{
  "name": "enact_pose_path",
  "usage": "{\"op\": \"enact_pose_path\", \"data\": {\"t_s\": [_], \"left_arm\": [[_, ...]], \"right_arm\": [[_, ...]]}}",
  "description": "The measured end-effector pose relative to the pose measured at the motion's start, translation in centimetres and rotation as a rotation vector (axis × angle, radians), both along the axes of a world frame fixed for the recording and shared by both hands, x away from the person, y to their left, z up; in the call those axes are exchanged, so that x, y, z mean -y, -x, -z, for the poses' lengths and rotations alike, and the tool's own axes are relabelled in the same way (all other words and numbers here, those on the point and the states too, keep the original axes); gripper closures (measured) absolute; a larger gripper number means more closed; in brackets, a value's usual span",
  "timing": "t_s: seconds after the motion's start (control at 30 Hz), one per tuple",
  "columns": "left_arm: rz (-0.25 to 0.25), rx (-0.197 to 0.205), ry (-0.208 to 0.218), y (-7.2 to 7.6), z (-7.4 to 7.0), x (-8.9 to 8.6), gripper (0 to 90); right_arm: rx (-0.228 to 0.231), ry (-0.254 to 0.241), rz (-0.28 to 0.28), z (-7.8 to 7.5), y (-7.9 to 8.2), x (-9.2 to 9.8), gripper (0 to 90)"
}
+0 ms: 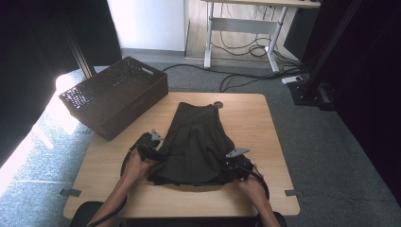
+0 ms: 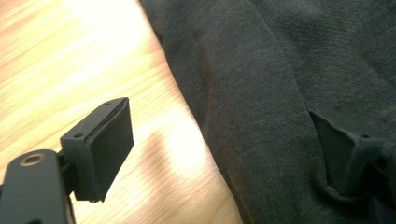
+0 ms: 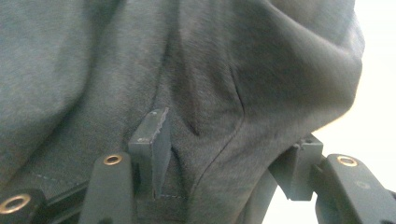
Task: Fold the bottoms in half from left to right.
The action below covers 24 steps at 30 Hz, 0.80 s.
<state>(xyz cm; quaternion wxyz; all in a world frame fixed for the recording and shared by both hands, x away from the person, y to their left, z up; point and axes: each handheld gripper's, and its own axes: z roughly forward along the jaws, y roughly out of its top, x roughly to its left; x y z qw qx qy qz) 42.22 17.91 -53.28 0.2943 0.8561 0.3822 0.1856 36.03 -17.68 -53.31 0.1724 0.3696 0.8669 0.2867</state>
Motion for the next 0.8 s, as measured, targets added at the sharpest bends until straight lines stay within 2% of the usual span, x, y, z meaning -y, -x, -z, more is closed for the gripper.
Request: {"op": "enact_pose_path", "data": {"t_s": [0.13, 0.23, 0.33, 0.43, 0.53, 0.7, 0.8], "left_arm": [[0.009, 0.012, 0.014, 0.3, 0.0, 0.0, 16.5], [0.005, 0.019, 0.048, 0.8, -0.6, -0.1, 17.6], [0.033, 0.010, 0.091, 1.7, -1.7, -0.5, 14.0], [0.060, 0.023, 0.123, 3.2, -2.9, -1.2, 13.1], [0.070, 0.040, 0.129, 4.5, -3.9, -2.4, 10.7], [0.023, 0.054, 0.121, 5.8, -4.2, -5.4, 7.3], [-0.025, 0.055, 0.122, 6.1, -3.6, -7.4, 6.2]], "right_arm": [[-0.013, -0.024, 0.007, 0.1, -0.1, 0.2, 40.6], [-0.021, -0.025, 0.012, 0.0, -0.1, 0.3, 35.8], [-0.023, -0.022, 0.019, -0.4, 0.0, 0.5, 28.8], [-0.021, -0.061, 0.030, -1.1, 0.1, 0.8, 22.4], [-0.002, -0.095, 0.026, -2.1, 0.4, 1.1, 16.6], [0.042, -0.137, 0.046, -3.8, 0.9, 2.2, 12.8], [0.072, -0.148, 0.101, -4.5, 1.1, 3.8, 5.3]]}}
